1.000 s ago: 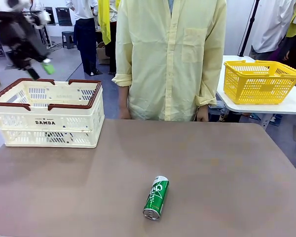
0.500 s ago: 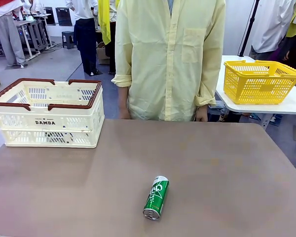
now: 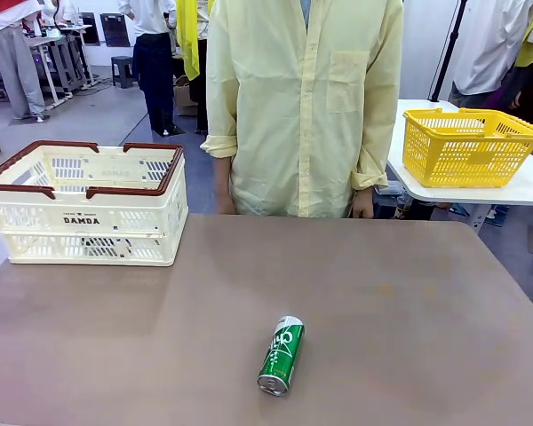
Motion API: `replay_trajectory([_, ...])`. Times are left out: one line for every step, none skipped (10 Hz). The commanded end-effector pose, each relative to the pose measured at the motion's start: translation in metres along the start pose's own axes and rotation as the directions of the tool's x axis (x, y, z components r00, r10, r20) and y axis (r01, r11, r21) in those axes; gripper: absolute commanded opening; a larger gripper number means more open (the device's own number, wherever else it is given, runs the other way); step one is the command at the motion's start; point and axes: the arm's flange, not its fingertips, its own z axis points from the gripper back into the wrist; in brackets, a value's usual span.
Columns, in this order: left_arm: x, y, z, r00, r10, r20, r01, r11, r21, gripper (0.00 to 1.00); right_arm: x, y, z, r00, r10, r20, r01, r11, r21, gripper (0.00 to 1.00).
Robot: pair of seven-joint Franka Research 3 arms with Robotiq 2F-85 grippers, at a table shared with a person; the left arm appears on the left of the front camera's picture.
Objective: Place the drinks into the Shopping basket.
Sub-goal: Pick up one drink and place it into the Shopping basket.
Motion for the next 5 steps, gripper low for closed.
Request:
replay_trajectory([-0.0070,0.0058,0.0090,1.000,0.016,-0.004,-0.016,1.000,0.009,1.00,-0.0021,0.0029,0.0001,1.000,-0.009,-0.013,0.009,1.000,-0.012,1.00])
replay_trajectory([-0.0070,0.0058,0.0090,1.000,0.016,-0.004,-0.016,1.000,0.009,1.00,-0.0021,0.0029,0.0001,1.000,-0.009,-0.013,0.009,1.000,-0.012,1.00])
replay_trajectory([-0.0070,0.0058,0.0090,1.000,0.016,-0.004,-0.016,1.000,0.009,1.00,-0.0021,0.0029,0.0001,1.000,-0.009,-0.013,0.009,1.000,-0.012,1.00])
replay_trajectory([-0.0070,0.0058,0.0090,1.000,0.016,-0.004,-0.016,1.000,0.009,1.00,-0.0021,0.0029,0.0001,1.000,-0.009,-0.013,0.009,1.000,-0.012,1.00])
replay_trajectory([-0.0070,0.0058,0.0090,1.000,0.016,-0.004,-0.016,1.000,0.009,1.00,-0.0021,0.0029,0.0001,1.000,-0.009,-0.013,0.009,1.000,-0.012,1.00])
